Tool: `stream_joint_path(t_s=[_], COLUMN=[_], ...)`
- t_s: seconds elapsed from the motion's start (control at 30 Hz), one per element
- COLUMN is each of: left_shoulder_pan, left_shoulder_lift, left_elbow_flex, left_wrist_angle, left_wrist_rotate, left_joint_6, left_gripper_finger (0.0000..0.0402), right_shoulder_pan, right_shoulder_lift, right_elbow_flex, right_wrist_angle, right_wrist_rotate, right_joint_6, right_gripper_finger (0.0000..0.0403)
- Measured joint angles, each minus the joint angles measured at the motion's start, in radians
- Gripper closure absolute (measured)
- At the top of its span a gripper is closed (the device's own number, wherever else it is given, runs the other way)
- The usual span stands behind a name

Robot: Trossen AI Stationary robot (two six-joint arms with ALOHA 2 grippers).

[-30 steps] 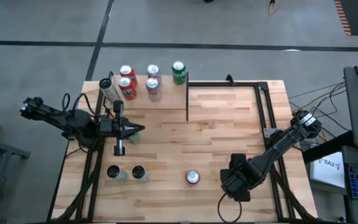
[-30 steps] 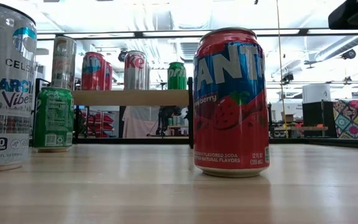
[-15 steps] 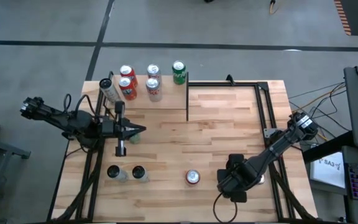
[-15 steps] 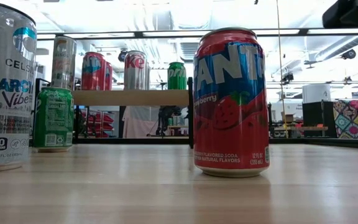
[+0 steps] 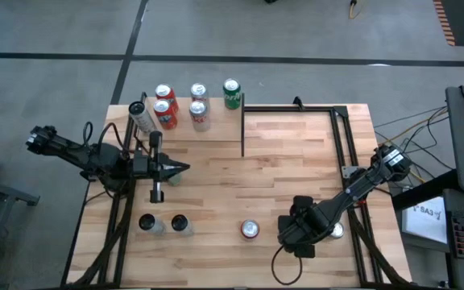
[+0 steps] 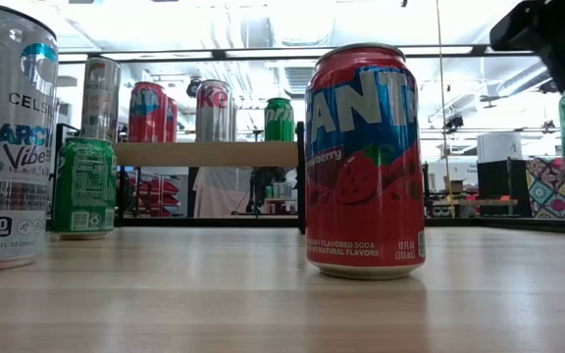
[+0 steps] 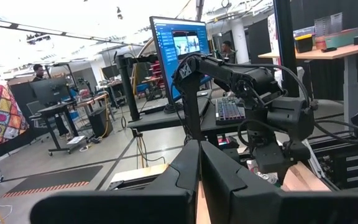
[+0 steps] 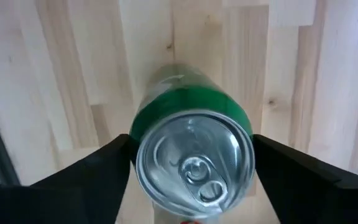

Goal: Place canned beverage on shelf
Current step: Put the bottom green soda can aligned with the other green soda can on the shelf

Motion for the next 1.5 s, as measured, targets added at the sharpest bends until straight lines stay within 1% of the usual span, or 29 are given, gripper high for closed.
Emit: stream_joint_path(t_s=[0.2, 0.47, 0.57, 0.77, 0.97, 1.17, 1.37, 1.5], left_shoulder_pan=[0.000, 0.000, 0.000, 0.000, 0.000, 0.000, 0.000, 0.000], left_shoulder_lift=[0.000, 0.001, 0.001, 0.001, 0.001, 0.001, 0.001, -0.002], left_elbow_flex=[0.000, 0.000, 0.000, 0.000, 0.000, 0.000, 0.000, 0.000], left_wrist_angle=[-0.001, -0.003, -0.003, -0.002, -0.002, -0.011, -0.021, -0.029], left_wrist_rotate=[0.000, 0.000, 0.000, 0.000, 0.000, 0.000, 0.000, 0.000], left_joint_6=[0.000, 0.000, 0.000, 0.000, 0.004, 0.008, 0.012, 0.012], left_gripper_finger=[0.0402, 0.0402, 0.0402, 0.0402, 0.0402, 0.0402, 0.0402, 0.0402], right_shoulder_pan=[-0.011, -0.022, -0.033, -0.050, -0.078, -0.142, -0.237, -0.307], right_shoulder_lift=[0.012, 0.097, 0.108, 0.099, 0.062, 0.057, 0.056, 0.065], right_elbow_flex=[-0.023, -0.033, -0.033, -0.033, -0.026, 0.066, 0.195, 0.291], right_wrist_angle=[0.036, 0.056, 0.050, 0.036, -0.010, -0.182, -0.294, -0.323], right_wrist_rotate=[0.007, -0.007, -0.035, -0.064, -0.090, -0.089, -0.087, -0.074], right_joint_6=[-0.009, -0.087, -0.087, -0.087, -0.080, -0.082, -0.129, -0.184], right_gripper_finger=[0.0048, 0.0041, 0.0052, 0.0115, 0.0116, 0.0105, 0.0105, 0.0105])
